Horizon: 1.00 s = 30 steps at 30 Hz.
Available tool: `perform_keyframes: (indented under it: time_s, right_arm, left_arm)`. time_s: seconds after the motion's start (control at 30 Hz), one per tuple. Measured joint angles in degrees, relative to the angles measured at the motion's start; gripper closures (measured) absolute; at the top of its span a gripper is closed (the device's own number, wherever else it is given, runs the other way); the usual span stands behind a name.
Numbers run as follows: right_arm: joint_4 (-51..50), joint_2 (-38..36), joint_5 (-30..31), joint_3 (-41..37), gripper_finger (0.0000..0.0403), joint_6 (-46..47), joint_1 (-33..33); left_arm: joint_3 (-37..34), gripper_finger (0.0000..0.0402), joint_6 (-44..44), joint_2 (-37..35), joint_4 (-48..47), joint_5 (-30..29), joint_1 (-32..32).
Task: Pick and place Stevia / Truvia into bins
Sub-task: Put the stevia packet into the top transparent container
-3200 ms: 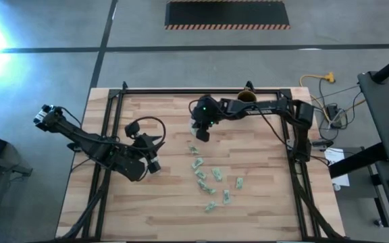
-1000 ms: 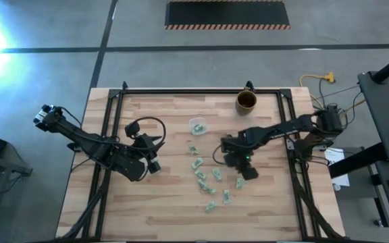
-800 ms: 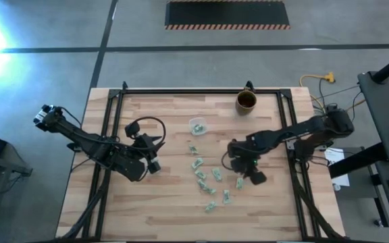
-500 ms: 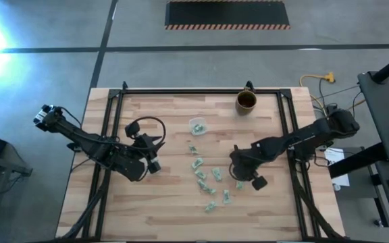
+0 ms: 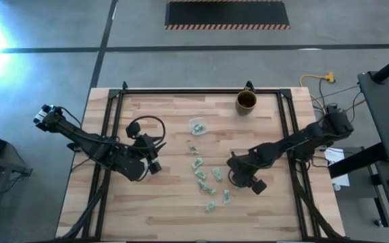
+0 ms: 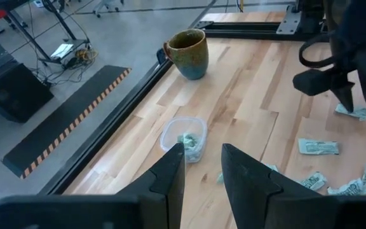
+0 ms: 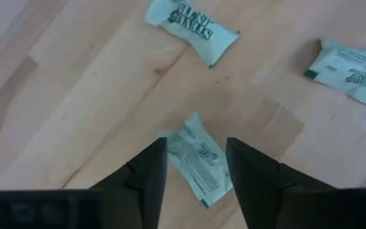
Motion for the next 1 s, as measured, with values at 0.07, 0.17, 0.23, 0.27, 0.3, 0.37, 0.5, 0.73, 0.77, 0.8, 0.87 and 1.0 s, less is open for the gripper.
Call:
perform_keyframes:
  time_s: [0.07,0.17,0.23,0.27,0.3,0.37,0.5,0.73,0.77,0.8,0.87,1.0]
  right_arm:
    - [0.9,0.7,0.3,0.0,0.0233,0.2,0.3]
    - [1.0,1.7,2.2,0.0,0.0214,1.1,0.9]
    - [1.0,2.4,4.6,0.0,0.0206,1.6,1.3]
    - [1.0,2.6,4.8,0.0,0.0204,1.6,1.4]
    - [1.0,2.8,4.8,0.0,0.0202,1.7,1.6]
    - [1.3,3.5,5.1,0.0,0.02,1.7,2.0]
    - [1.6,4.1,6.0,-0.5,0.02,2.3,2.9]
    - [1.8,3.6,8.8,-0.7,0.0222,6.9,3.2]
    - [1.7,3.4,9.1,-0.7,0.0229,7.2,3.2]
    - [1.6,3.4,9.1,-0.8,0.0237,7.5,3.2]
    - [1.4,3.4,9.3,-0.8,0.0256,8.1,3.2]
    - [1.4,3.4,9.5,-0.8,0.0296,9.7,3.2]
  left_arm:
    - [0.0,0.0314,0.0,0.0,0.4,0.2,0.0]
    - [0.0,0.0314,-0.1,0.0,0.5,0.9,0.0]
    - [0.0,0.0314,-0.1,0.0,0.5,1.4,0.0]
    - [0.0,0.0314,-0.1,0.0,0.5,1.4,0.0]
    - [0.0,0.0314,-0.1,0.0,0.5,1.5,0.0]
    - [0.0,0.0314,-0.1,0.0,0.5,1.5,0.0]
    - [0.0,0.0314,-0.1,0.0,0.8,1.7,0.0]
    - [0.0,0.0314,-0.1,0.0,0.9,1.7,0.0]
    - [0.0,0.0314,-0.1,0.0,0.9,1.7,0.0]
    - [0.0,0.0314,-0.1,0.0,0.9,1.7,0.0]
    - [0.0,0.0314,0.0,0.0,0.9,1.7,0.0]
    - [0.0,0.0314,0.0,0.0,0.9,1.7,0.0]
